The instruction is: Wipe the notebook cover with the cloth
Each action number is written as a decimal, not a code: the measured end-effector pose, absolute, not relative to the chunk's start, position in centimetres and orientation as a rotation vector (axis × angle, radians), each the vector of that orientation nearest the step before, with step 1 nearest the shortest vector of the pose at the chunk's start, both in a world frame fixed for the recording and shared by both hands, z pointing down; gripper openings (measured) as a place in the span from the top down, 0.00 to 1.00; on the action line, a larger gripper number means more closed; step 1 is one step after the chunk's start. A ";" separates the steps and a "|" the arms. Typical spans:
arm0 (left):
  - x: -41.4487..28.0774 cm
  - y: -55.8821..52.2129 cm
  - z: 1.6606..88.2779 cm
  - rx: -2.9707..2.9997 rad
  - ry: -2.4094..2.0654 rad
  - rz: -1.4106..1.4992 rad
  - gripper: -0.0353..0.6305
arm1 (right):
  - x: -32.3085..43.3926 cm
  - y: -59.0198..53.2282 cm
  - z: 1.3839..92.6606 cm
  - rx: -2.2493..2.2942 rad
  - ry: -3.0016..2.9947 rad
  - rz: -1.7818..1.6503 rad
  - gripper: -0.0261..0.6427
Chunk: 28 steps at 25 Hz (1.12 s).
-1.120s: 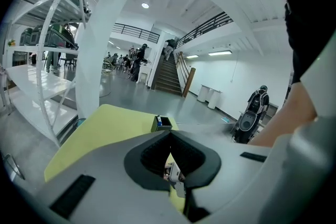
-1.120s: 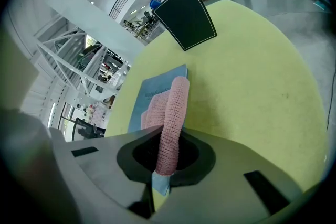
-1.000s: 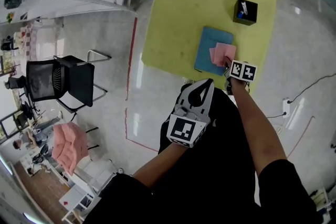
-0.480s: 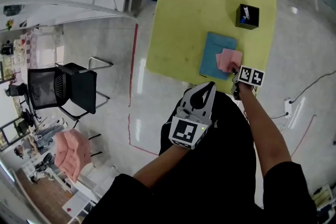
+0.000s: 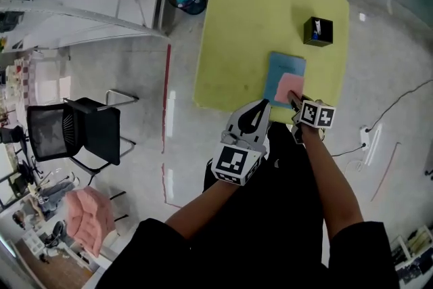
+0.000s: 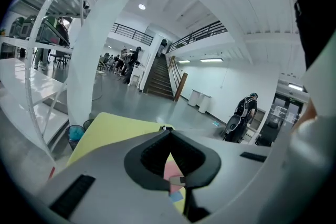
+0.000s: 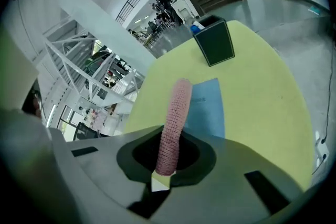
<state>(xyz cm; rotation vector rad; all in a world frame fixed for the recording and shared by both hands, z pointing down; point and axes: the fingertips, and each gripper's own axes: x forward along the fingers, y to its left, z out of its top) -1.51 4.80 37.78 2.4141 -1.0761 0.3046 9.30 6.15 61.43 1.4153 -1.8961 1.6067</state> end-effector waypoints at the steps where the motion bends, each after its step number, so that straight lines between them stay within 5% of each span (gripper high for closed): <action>1: -2.4 4.4 37.6 2.423 -1.075 0.304 0.94 | 8.3 6.0 60.8 1.419 -1.906 1.601 0.91; 16: -9.3 6.6 37.6 2.486 -0.970 0.361 0.94 | -2.3 6.1 63.7 1.376 -1.856 1.637 0.91; 28: -10.6 7.2 39.7 2.461 -0.937 0.373 0.94 | -1.4 6.6 69.7 1.394 -1.724 1.641 0.91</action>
